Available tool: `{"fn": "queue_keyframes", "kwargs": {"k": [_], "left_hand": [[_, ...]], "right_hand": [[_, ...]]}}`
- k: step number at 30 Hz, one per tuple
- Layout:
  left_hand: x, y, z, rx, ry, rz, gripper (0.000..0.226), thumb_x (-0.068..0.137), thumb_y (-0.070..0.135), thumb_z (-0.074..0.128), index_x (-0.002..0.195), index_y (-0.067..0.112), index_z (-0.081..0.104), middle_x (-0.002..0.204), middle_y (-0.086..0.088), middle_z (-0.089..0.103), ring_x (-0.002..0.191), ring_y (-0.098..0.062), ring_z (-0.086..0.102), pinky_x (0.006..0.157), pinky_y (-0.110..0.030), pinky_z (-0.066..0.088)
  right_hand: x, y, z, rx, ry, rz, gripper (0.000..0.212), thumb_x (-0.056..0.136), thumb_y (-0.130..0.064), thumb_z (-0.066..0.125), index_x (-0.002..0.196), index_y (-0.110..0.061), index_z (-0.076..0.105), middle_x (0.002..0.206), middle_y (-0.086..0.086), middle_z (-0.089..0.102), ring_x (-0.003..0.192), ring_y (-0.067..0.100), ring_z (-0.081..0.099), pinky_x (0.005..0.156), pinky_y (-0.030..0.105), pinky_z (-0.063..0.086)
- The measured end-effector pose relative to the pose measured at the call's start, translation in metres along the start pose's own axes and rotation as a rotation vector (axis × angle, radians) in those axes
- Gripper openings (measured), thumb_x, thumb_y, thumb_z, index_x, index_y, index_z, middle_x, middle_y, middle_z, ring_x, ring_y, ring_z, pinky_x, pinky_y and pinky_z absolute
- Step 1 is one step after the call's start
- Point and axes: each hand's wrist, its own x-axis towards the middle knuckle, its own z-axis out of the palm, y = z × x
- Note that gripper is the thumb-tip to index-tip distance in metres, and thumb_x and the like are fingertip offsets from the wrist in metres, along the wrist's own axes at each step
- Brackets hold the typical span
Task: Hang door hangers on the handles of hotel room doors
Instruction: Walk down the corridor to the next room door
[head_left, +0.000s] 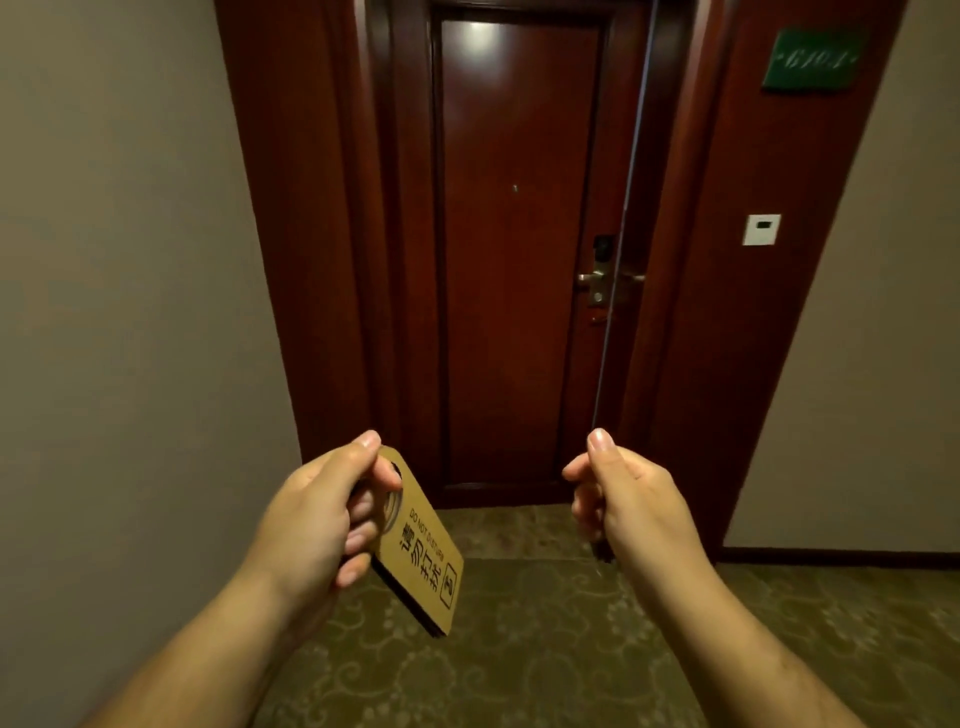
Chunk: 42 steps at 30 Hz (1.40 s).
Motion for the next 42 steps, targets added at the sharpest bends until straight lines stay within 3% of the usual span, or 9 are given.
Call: {"fn": "queue_keyframes", "kwargs": {"k": [12, 23, 32, 38, 42], "left_hand": [[0.291, -0.06, 0.02, -0.062, -0.098, -0.032, 0.036, 0.097, 0.039, 0.051, 0.074, 0.015, 0.064, 0.061, 0.001, 0.034, 0.046, -0.009, 0.027, 0.033, -0.019, 0.023], [0.55, -0.099, 0.1, -0.031, -0.252, -0.071, 0.038, 0.096, 0.042, 0.049, 0.071, 0.019, 0.067, 0.059, 0.001, 0.037, 0.048, -0.012, 0.032, 0.038, -0.022, 0.029], [0.732, -0.154, 0.172, 0.011, -0.134, -0.134, 0.036, 0.099, 0.04, 0.045, 0.088, 0.01, 0.061, 0.061, 0.002, 0.04, 0.047, -0.009, 0.035, 0.039, -0.022, 0.029], [0.836, -0.179, 0.201, 0.142, -0.085, -0.207, 0.041, 0.099, 0.048, 0.042, 0.089, 0.013, 0.062, 0.064, 0.002, 0.043, 0.051, -0.011, 0.039, 0.049, -0.027, 0.031], [0.898, -0.195, 0.223, 0.083, -0.047, -0.213, 0.042, 0.1, 0.046, 0.042, 0.088, 0.011, 0.062, 0.062, 0.003, 0.042, 0.049, -0.01, 0.037, 0.045, -0.024, 0.031]], "right_hand": [[0.264, 0.061, 0.042, -0.081, 0.068, -0.017, 0.049, 0.098, -0.048, 0.043, 0.078, -0.012, 0.069, 0.054, -0.001, 0.057, 0.054, 0.011, 0.056, 0.058, 0.033, 0.046], [0.485, 0.112, 0.028, -0.171, 0.23, 0.047, 0.048, 0.099, -0.047, 0.04, 0.078, -0.016, 0.07, 0.056, -0.001, 0.061, 0.055, 0.008, 0.058, 0.064, 0.034, 0.051], [0.707, 0.207, 0.0, -0.009, 0.18, 0.129, 0.047, 0.1, -0.048, 0.042, 0.082, -0.014, 0.069, 0.058, 0.0, 0.057, 0.056, 0.018, 0.054, 0.063, 0.035, 0.047], [0.855, 0.244, -0.014, 0.06, 0.19, 0.199, 0.048, 0.1, -0.046, 0.044, 0.085, -0.007, 0.067, 0.056, 0.002, 0.055, 0.049, 0.015, 0.051, 0.054, 0.031, 0.044], [0.917, 0.255, 0.007, 0.04, 0.145, 0.229, 0.045, 0.1, -0.047, 0.043, 0.089, -0.011, 0.068, 0.064, 0.002, 0.06, 0.061, 0.017, 0.058, 0.063, 0.034, 0.051]]}}
